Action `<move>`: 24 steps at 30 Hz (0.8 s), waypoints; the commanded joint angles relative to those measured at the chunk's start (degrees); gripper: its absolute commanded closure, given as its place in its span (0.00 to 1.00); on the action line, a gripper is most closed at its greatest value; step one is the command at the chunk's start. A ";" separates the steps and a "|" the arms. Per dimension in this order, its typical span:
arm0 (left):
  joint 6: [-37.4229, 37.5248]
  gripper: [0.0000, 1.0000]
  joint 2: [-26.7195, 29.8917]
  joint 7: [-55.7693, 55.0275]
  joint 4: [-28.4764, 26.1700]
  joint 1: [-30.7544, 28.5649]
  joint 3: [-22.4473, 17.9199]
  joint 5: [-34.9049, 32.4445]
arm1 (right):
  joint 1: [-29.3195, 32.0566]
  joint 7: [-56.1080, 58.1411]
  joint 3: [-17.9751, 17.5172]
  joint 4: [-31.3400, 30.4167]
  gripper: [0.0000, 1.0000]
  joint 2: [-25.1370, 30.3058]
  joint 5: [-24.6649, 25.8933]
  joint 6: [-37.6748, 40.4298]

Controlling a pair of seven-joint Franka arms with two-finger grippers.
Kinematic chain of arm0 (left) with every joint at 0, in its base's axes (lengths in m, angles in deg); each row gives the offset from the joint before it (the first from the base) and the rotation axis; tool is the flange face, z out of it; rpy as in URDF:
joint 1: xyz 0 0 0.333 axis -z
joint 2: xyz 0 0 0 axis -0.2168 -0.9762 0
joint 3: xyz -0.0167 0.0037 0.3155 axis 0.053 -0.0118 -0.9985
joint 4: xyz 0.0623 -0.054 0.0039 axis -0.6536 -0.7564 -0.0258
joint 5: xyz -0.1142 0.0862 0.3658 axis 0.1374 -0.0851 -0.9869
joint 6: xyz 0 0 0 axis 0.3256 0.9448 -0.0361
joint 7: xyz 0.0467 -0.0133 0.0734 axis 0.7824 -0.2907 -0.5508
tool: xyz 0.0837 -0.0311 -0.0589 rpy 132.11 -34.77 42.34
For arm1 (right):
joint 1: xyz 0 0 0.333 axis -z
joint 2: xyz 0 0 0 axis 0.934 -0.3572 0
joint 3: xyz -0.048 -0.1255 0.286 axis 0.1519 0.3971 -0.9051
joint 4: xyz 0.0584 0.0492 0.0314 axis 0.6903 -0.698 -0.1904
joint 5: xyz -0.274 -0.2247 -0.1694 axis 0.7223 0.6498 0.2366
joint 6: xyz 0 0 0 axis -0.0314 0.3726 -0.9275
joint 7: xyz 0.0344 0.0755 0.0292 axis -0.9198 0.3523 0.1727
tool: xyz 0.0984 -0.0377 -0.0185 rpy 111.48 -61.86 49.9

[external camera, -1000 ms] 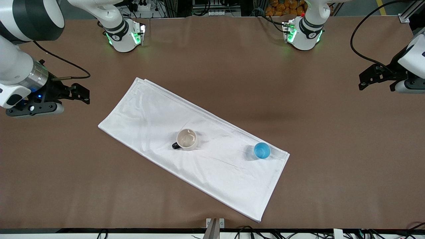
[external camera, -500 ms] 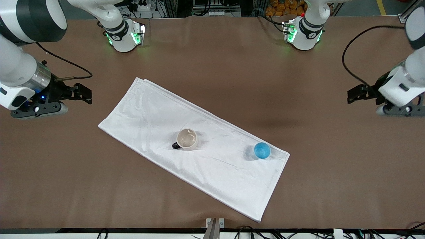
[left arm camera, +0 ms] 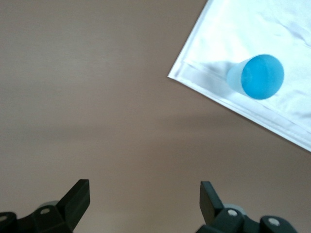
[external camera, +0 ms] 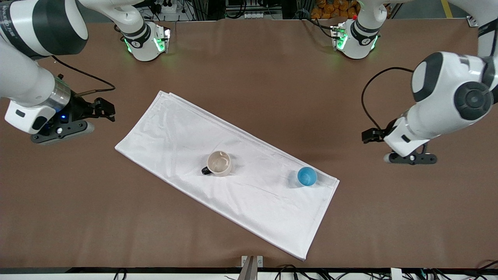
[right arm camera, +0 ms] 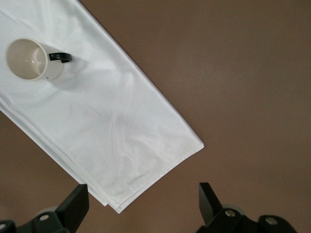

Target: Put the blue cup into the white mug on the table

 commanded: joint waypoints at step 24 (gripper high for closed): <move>-10.63 0.00 -13.23 -8.85 1.93 6.57 0.17 -0.71 | -5.71 45.03 0.19 0.89 0.00 -10.07 -0.01 -9.86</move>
